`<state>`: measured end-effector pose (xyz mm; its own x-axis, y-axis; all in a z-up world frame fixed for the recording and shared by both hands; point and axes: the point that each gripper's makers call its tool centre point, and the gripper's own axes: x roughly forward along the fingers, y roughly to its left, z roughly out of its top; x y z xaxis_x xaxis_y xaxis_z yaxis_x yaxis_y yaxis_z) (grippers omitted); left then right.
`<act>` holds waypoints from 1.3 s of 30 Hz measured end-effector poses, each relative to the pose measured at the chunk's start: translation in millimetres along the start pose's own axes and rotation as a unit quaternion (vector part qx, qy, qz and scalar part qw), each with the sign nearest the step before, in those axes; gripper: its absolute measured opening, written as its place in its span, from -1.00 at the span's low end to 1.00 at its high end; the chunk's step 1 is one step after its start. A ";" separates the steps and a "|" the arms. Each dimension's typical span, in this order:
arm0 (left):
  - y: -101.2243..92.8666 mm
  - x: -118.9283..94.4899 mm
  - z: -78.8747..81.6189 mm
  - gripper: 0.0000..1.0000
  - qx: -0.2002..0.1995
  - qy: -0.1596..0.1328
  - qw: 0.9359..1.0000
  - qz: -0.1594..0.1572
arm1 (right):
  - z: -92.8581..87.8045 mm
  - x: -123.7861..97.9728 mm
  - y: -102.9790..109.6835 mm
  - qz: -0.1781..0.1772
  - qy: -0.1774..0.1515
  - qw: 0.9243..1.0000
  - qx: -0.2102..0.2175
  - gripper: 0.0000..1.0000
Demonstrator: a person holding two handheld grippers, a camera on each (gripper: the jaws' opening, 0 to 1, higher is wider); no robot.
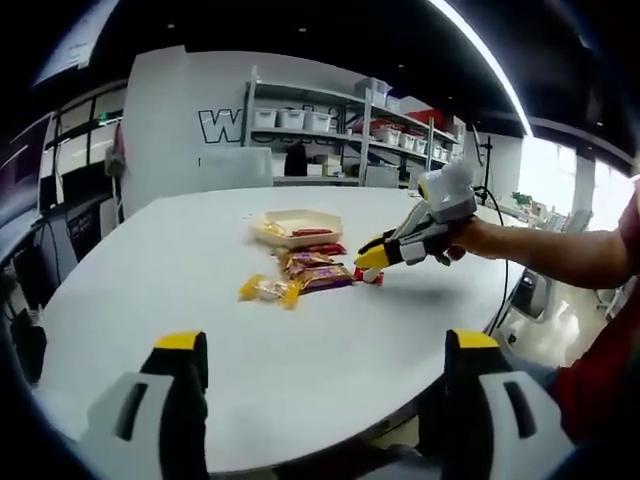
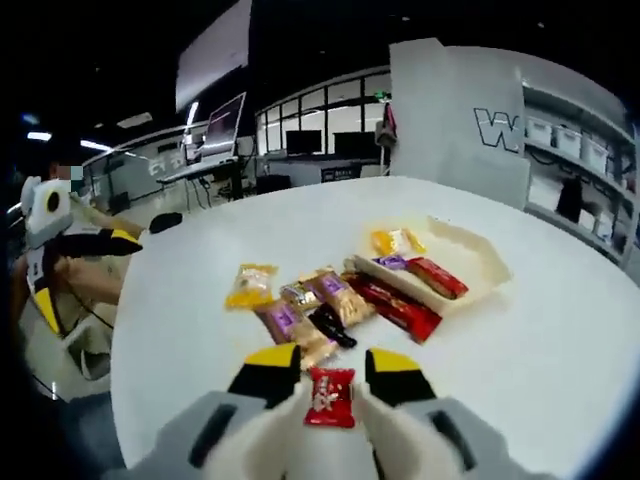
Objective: Place the target food into the container with the food tongs after gripping and lifting it, then release it inside without dropping or visibly crushing the food.
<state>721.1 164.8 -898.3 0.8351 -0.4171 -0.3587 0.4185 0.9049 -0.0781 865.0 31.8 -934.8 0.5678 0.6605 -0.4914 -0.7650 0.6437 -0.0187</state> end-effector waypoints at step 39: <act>2.4 -8.5 10.1 0.92 0.014 -0.007 1.000 -0.001 | 99.4 -10.6 -45.3 -0.013 -0.063 0.997 0.046 -0.69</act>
<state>718.6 169.6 -886.0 0.8395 -0.4201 -0.3447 0.4294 0.9016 -0.0529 923.9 34.1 -842.2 0.6247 0.6831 -0.3784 -0.7224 0.6896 0.0522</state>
